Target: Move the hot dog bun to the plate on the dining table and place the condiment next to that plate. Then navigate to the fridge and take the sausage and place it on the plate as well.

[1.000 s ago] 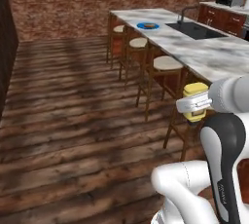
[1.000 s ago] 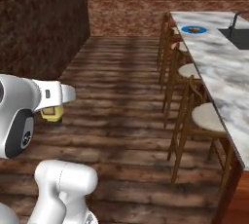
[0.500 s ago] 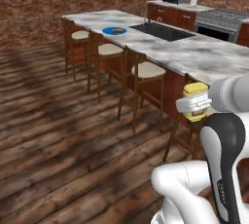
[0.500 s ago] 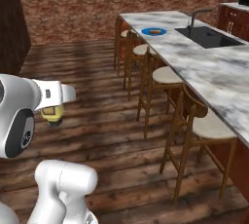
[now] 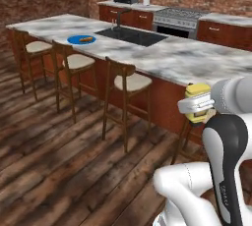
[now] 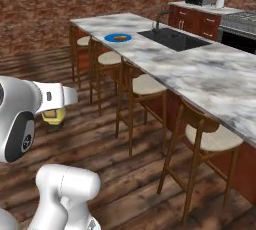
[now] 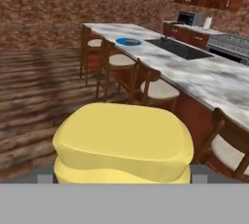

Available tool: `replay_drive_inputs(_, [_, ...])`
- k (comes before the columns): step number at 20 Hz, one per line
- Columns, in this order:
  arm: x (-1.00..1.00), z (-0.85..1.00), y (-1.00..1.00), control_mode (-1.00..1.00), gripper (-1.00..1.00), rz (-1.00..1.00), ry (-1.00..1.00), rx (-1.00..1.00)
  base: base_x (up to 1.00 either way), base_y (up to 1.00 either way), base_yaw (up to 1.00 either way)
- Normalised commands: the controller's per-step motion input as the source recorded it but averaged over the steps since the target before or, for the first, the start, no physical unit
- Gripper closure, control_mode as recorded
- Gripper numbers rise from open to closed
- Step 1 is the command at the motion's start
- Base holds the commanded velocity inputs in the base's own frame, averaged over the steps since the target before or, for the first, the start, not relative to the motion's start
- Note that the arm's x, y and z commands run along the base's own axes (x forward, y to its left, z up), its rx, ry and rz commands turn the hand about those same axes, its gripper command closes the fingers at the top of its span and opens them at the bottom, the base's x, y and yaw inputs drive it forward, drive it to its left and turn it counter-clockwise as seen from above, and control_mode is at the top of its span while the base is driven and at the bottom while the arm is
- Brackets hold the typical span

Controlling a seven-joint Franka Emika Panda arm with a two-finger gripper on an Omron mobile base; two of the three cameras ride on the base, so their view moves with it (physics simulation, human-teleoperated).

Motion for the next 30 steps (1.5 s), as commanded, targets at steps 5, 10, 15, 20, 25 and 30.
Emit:
replay_drive_inputs(5, [0.0, 0.0, 0.0, 1.0, 1.0, 0.0, 0.0, 0.0, 0.86, 1.0, -0.46])
replay_drive_inputs(10, [0.0, 0.0, 0.0, 1.0, 1.0, 0.0, 0.0, 0.0, 0.76, 1.0, -0.43])
replay_drive_inputs(15, [0.0, 0.0, 0.0, 1.0, 1.0, 0.0, 0.0, 0.0, 0.56, 1.0, -0.4])
replay_drive_inputs(20, [0.0, 0.0, 0.0, 1.0, 1.0, 0.0, 0.0, 0.0, 0.46, 1.0, -0.37])
replay_drive_inputs(25, [0.0, 0.0, 0.0, 1.0, 1.0, 0.0, 0.0, 0.0, 0.43, 1.0, -0.36])
replay_drive_inputs(30, [0.0, 0.0, 0.0, 1.0, 1.0, 0.0, 0.0, 0.0, 0.43, 1.0, -0.36])
